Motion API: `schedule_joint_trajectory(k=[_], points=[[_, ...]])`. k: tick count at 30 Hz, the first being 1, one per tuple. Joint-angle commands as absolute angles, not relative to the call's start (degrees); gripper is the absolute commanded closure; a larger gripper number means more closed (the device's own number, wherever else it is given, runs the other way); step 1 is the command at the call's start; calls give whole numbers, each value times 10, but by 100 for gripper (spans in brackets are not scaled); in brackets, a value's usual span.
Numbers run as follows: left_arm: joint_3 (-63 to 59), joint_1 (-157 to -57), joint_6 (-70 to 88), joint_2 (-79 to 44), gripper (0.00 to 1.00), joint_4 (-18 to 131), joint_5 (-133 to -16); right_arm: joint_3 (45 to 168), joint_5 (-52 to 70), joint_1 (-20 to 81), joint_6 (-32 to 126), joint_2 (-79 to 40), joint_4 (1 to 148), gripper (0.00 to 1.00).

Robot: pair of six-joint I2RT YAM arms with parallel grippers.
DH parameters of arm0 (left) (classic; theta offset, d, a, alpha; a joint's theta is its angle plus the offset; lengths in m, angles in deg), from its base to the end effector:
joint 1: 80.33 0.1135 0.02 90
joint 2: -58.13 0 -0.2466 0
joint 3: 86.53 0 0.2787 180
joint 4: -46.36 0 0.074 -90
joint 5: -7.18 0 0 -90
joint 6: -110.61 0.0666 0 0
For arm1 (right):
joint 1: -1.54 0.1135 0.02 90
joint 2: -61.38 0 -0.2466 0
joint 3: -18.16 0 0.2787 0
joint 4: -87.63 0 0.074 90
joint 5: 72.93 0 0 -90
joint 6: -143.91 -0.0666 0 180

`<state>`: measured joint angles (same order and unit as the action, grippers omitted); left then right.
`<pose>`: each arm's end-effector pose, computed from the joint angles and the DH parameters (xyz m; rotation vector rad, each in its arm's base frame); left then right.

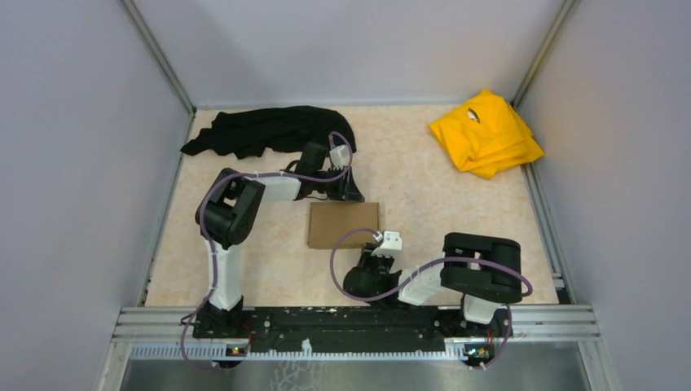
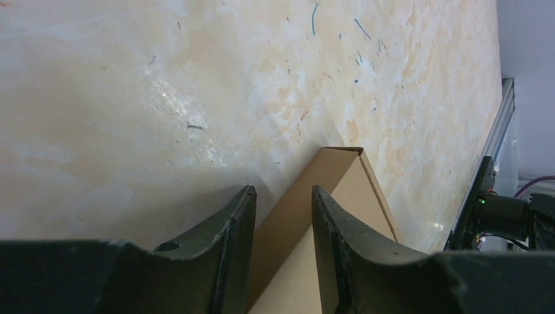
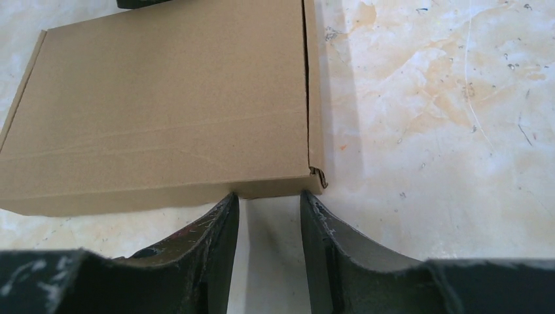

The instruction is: Fold the paper box

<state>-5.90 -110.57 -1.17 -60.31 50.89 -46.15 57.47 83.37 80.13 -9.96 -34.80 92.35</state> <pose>0.3703 -0.2619 0.0737 0.5281 2.3709 -1.1813 0.1114 0.2435 0.0457 0.1742 1.8913 0.2122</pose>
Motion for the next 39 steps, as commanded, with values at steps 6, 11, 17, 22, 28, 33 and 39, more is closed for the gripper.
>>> schedule_joint_trajectory(k=[6, 11, 17, 22, 28, 33, 39], points=[[-115, -1132, 15, -636, 55, 603, -454, 538, 604, 704, -47, -411, 943, 58], [-133, -1096, 15, -622, 53, 602, -468, 507, 586, 703, -51, -343, 894, 56], [-156, -1050, 24, -590, 53, 607, -466, 482, 537, 651, -41, -288, 868, 55], [-189, -1037, 24, -569, 53, 598, -468, 511, 508, 579, 24, -300, 876, 54], [-223, -1029, 16, -563, 53, 571, -469, 548, 466, 531, 81, -329, 886, 54], [-234, -1021, 16, -551, 53, 570, -474, 493, 430, 516, 66, -259, 898, 65], [-224, -1013, 23, -545, 53, 584, -481, 440, 377, 489, 46, -134, 891, 94]])
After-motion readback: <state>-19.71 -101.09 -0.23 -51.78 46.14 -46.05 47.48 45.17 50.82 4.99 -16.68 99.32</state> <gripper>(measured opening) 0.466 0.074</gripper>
